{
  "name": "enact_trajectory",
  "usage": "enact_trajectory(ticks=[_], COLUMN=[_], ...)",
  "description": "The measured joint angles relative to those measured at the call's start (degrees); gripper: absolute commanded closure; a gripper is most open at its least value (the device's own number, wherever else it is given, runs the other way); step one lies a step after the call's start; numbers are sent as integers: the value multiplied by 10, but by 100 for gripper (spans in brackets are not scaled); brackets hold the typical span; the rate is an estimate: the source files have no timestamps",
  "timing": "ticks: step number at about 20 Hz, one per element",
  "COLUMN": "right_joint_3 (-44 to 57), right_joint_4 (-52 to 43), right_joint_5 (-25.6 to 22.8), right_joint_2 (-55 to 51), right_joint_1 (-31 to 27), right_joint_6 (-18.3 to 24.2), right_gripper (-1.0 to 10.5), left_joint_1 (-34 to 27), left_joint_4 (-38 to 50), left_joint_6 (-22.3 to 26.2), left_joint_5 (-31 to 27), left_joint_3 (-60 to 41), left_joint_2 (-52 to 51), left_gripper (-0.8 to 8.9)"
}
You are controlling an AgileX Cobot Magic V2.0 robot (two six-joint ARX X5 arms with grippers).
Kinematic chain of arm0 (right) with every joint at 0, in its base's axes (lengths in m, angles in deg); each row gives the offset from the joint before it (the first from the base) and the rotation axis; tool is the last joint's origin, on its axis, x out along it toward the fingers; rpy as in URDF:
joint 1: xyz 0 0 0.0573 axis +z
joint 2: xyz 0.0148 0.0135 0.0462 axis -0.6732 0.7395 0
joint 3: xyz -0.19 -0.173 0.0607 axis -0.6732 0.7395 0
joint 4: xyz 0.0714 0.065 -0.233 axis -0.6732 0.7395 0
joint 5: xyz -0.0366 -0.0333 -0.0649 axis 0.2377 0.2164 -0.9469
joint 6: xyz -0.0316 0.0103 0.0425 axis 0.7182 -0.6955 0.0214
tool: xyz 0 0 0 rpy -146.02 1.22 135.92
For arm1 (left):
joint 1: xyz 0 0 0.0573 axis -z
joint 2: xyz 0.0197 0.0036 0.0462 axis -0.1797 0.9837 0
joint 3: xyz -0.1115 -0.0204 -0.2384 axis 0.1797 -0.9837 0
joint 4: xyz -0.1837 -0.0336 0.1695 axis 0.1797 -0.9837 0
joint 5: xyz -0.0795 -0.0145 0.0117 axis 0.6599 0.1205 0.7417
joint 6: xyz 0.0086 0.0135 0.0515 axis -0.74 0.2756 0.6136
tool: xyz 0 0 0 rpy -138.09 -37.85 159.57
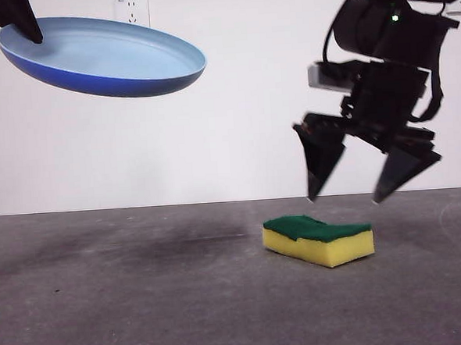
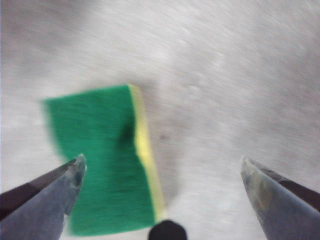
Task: Pick up the plate,pick up the cloth,clean the plate with the cloth
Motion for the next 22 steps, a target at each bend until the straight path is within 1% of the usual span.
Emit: enact_trajectory(ticks=[2, 4, 7, 8, 13, 15, 17, 19, 20, 22], right_joint_3=[-7, -8, -8, -8, -8, -8, -8, -8, -8, -8], right_joint_4=[-1, -2, -6, -7, -7, -7, -7, -14, -20, -24], right_joint_5=[35, 28, -12, -16, -10, 10, 13, 13, 13, 13], right_joint_2=[-4, -4, -3, -2, 28, 47, 64, 69, 69, 69], right_joint_1=[17, 35, 50, 50, 42, 43, 44, 45, 47, 48], right_joint_6=[-6, -6, 15, 19, 30, 30, 31, 32, 32, 34], right_gripper=[415, 415, 416, 416, 420, 420, 436, 570, 619, 806], left_joint_1=[0, 0, 0, 0, 0, 0, 0, 0, 0, 0], left_joint_4=[0, -1, -6, -6, -9, -9, -15, -20, -20, -20], left_joint_6=[0, 0, 0, 0, 0, 0, 0, 1, 1, 2], left_joint_5=[0, 0, 0, 0, 0, 0, 0, 0, 0, 0], left_joint_3=[0, 0, 0, 0, 0, 0, 0, 0, 0, 0], left_joint_2=[0, 0, 0, 0, 0, 0, 0, 0, 0, 0], left_gripper=[821, 821, 821, 821, 821, 821, 821, 821, 821, 821])
